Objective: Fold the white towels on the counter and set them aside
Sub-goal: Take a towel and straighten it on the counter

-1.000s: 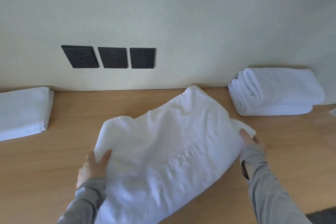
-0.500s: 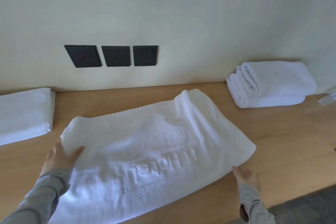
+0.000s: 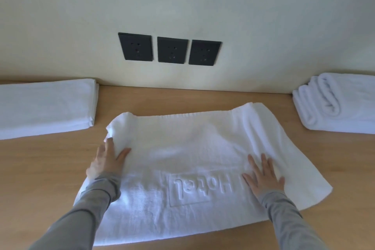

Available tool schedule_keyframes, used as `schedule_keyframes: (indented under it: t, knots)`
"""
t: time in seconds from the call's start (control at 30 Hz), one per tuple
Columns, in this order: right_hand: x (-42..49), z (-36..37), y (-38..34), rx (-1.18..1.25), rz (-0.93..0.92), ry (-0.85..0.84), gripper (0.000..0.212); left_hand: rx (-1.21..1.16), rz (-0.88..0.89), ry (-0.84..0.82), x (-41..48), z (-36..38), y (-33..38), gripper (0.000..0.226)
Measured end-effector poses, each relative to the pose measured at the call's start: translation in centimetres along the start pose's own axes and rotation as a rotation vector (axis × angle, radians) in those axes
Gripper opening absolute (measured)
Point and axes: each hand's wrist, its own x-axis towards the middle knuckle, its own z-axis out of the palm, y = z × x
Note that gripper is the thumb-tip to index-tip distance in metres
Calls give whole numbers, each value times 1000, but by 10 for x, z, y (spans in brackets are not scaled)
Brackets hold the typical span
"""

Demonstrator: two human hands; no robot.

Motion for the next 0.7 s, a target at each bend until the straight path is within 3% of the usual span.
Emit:
schedule_keyframes:
  t: [0.1, 0.2, 0.3, 0.4, 0.47, 0.57, 0.63, 0.7]
  knots:
    - [-18, 14, 16, 37, 95, -5, 65, 46, 180, 85, -13, 5, 15, 58]
    - [-33, 23, 38, 58, 174, -11, 68, 118, 274, 65, -24, 15, 27, 64]
    - [-39, 16, 55, 86, 234, -43, 71, 172, 109, -105, -19, 17, 24, 83]
    - [-37, -1, 55, 179, 297, -46, 64, -173, -119, -235, -3, 12, 22, 60]
    - [-35, -15, 33, 241, 294, 79, 52, -367, -252, -340, 8, 9, 24, 49]
    - [-23, -38, -31, 282, 46, 404, 41, -416, -345, -490, 17, 4, 23, 70]
    - [-12, -54, -88, 307, -186, 457, 38, -494, -367, -623, 20, 0, 25, 72]
    - [-4, -68, -146, 332, -373, 402, 39, -566, -322, -662, 21, -7, 27, 64]
